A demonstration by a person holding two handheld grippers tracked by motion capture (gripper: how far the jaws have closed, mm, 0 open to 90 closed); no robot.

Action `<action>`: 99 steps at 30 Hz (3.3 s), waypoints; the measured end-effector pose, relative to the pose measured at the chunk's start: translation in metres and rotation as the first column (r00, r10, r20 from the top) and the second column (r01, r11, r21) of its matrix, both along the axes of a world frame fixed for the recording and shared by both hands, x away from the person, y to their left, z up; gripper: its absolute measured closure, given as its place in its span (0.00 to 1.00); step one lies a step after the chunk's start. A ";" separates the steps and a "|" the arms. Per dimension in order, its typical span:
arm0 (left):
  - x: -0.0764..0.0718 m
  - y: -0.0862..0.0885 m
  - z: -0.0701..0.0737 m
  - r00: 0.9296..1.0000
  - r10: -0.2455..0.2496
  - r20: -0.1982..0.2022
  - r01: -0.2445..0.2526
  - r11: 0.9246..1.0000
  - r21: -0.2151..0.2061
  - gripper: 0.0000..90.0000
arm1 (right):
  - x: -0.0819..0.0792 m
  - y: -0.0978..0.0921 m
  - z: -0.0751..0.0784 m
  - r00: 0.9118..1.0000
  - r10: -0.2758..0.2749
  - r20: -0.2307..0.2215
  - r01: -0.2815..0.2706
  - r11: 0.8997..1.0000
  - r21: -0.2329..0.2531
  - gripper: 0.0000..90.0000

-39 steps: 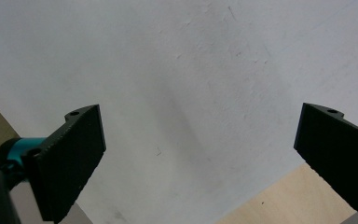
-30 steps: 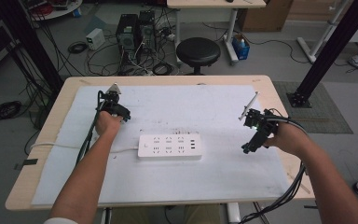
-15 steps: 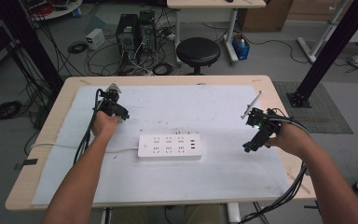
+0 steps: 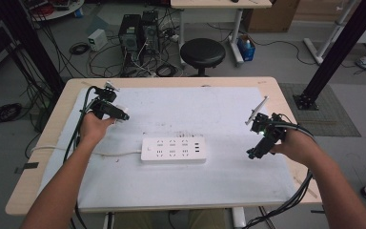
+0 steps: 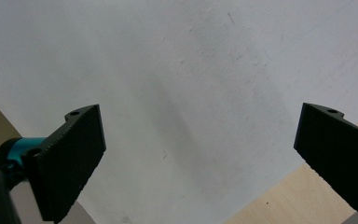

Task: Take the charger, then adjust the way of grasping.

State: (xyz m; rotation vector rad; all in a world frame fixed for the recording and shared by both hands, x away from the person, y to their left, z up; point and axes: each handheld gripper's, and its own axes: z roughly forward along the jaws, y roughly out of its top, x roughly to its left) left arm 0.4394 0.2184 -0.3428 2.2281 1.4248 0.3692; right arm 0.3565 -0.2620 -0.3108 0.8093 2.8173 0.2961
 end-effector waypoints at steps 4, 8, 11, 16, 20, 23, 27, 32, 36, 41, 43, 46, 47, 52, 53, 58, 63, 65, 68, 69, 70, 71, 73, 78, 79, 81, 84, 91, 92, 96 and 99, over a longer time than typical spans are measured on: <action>-0.016 -0.001 0.012 0.994 -0.107 0.033 0.109 0.993 -0.037 0.47 | -0.005 0.000 0.002 1.000 0.005 0.008 -0.005 1.000 0.010 0.01; -0.031 -0.001 0.023 0.980 -0.184 0.080 0.190 0.979 -0.074 0.47 | -0.007 -0.001 0.003 1.000 0.006 0.017 -0.007 1.000 0.021 0.01; -0.039 0.000 0.028 0.967 -0.232 0.103 0.240 0.967 -0.084 0.47 | -0.008 0.000 0.004 1.000 0.009 0.028 -0.009 1.000 0.024 0.01; -0.055 0.002 0.037 0.941 -0.307 0.141 0.318 0.946 -0.067 0.47 | -0.012 0.001 0.006 0.999 0.007 0.052 -0.009 0.999 0.034 0.01; -0.061 0.000 0.040 0.919 -0.363 0.157 0.373 0.927 -0.038 0.47 | -0.011 -0.001 0.005 0.998 -0.007 0.057 0.005 0.999 0.041 0.01; -0.065 -0.002 0.042 0.902 -0.400 0.163 0.409 0.912 -0.025 0.47 | -0.011 -0.001 0.003 0.999 0.004 0.050 -0.006 0.999 0.043 0.01; -0.068 -0.005 0.044 0.890 -0.428 0.159 0.435 0.900 -0.013 0.47 | -0.009 0.000 0.002 0.999 -0.004 0.048 0.002 0.999 0.040 0.01; -0.074 -0.012 0.047 0.866 -0.468 0.178 0.476 0.879 -0.004 0.47 | -0.011 0.002 0.003 0.998 -0.021 0.053 0.017 0.997 0.071 0.02; -0.079 -0.024 0.052 0.824 -0.535 0.185 0.540 0.841 0.030 0.47 | -0.010 0.002 0.003 0.999 -0.039 0.038 0.035 0.993 0.113 0.04; -0.081 -0.034 0.056 0.794 -0.576 0.192 0.579 0.814 0.047 0.47 | -0.009 0.003 0.001 0.999 -0.040 0.033 0.036 0.992 0.119 0.04; -0.082 -0.039 0.057 0.778 -0.596 0.198 0.598 0.799 0.053 0.47 | -0.009 0.003 0.000 0.999 -0.043 0.028 0.040 0.991 0.125 0.04; -0.084 -0.048 0.058 0.750 -0.630 0.199 0.632 0.772 0.063 0.47 | -0.010 0.005 -0.001 0.998 -0.052 0.017 0.049 0.989 0.140 0.04; -0.085 -0.051 0.057 0.743 -0.639 0.200 0.641 0.765 0.060 0.47 | -0.010 0.005 -0.001 0.998 -0.055 0.015 0.052 0.988 0.147 0.04; -0.087 -0.065 0.055 0.707 -0.683 0.184 0.683 0.727 0.072 0.47 | -0.011 0.009 0.003 0.996 -0.084 0.009 0.080 0.978 0.194 0.04; -0.088 -0.068 0.055 0.698 -0.693 0.182 0.692 0.717 0.078 0.47 | -0.012 0.010 0.004 0.995 -0.097 0.006 0.093 0.974 0.205 0.04; -0.093 -0.082 0.053 0.665 -0.720 0.196 0.722 0.687 0.076 0.47 | -0.016 0.013 0.007 0.992 -0.124 0.004 0.119 0.961 0.251 0.04; -0.097 -0.096 0.052 0.627 -0.753 0.200 0.755 0.651 0.081 0.47 | -0.019 0.016 0.009 0.987 -0.156 -0.039 0.160 0.925 0.346 0.04; -0.099 -0.101 0.051 0.618 -0.757 0.210 0.763 0.643 0.072 0.47 | -0.020 0.019 0.010 0.987 -0.156 -0.044 0.161 0.912 0.377 0.04; -0.099 -0.110 0.049 0.602 -0.770 0.214 0.778 0.625 0.063 0.47 | -0.022 0.023 0.011 0.988 -0.152 -0.035 0.154 0.909 0.388 0.04; -0.099 -0.113 0.048 0.599 -0.770 0.218 0.780 0.623 0.059 0.47 | -0.022 0.025 0.011 0.988 -0.150 -0.032 0.151 0.906 0.396 0.04; -0.099 -0.113 0.048 0.599 -0.770 0.218 0.780 0.623 0.059 0.47 | -0.022 0.025 0.011 0.988 -0.150 -0.032 0.151 0.906 0.396 0.04; -0.098 -0.121 0.047 0.583 -0.781 0.223 0.792 0.608 0.059 0.47 | -0.024 0.030 0.012 0.986 -0.157 -0.048 0.162 0.892 0.423 0.04; -0.099 -0.127 0.046 0.570 -0.791 0.225 0.801 0.595 0.061 0.47 | -0.025 0.032 0.013 0.986 -0.159 -0.057 0.167 0.880 0.445 0.04; -0.101 -0.141 0.044 0.546 -0.803 0.238 0.815 0.575 0.070 0.47 | -0.029 0.038 0.015 0.980 -0.186 -0.062 0.193 0.854 0.484 0.04; -0.102 -0.144 0.044 0.540 -0.807 0.240 0.818 0.570 0.076 0.47 | -0.030 0.039 0.015 0.979 -0.194 -0.066 0.201 0.845 0.495 0.04; -0.103 -0.149 0.043 0.531 -0.812 0.242 0.823 0.562 0.080 0.47 | -0.031 0.041 0.015 0.973 -0.207 -0.097 0.227 0.822 0.522 0.04; -0.104 -0.155 0.043 0.526 -0.815 0.245 0.827 0.557 0.077 0.47 | -0.029 0.043 0.014 0.966 -0.217 -0.143 0.260 0.789 0.557 0.04; -0.104 -0.167 0.043 0.506 -0.825 0.251 0.837 0.540 0.088 0.47 | -0.024 0.047 0.007 0.924 -0.230 -0.305 0.377 0.681 0.627 0.04; -0.104 -0.168 0.043 0.499 -0.829 0.252 0.840 0.534 0.091 0.47 | -0.023 0.048 0.005 0.920 -0.228 -0.319 0.386 0.672 0.632 0.04; -0.104 -0.174 0.042 0.490 -0.835 0.249 0.847 0.524 0.089 0.47 | -0.021 0.053 0.003 0.900 -0.218 -0.379 0.425 0.638 0.642 0.04; -0.104 -0.178 0.042 0.480 -0.840 0.251 0.853 0.514 0.089 0.47 | -0.019 0.056 0.002 0.889 -0.206 -0.409 0.443 0.614 0.654 0.04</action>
